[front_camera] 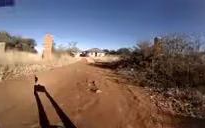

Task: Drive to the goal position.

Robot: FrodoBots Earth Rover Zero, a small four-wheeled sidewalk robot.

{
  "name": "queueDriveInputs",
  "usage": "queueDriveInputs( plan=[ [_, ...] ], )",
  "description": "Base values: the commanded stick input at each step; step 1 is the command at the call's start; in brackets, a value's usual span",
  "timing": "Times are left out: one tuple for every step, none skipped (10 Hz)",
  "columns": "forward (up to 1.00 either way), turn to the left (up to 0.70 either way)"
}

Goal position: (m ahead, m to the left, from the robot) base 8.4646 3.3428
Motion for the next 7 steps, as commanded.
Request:
queueDriveInputs(
  plan=[
    [0.50, 0.00],
    [0.50, 0.00],
    [0.50, 0.00],
    [0.50, 0.00],
    [0.50, -0.07],
    [0.50, -0.26],
    [0.50, -0.50]
  ],
)
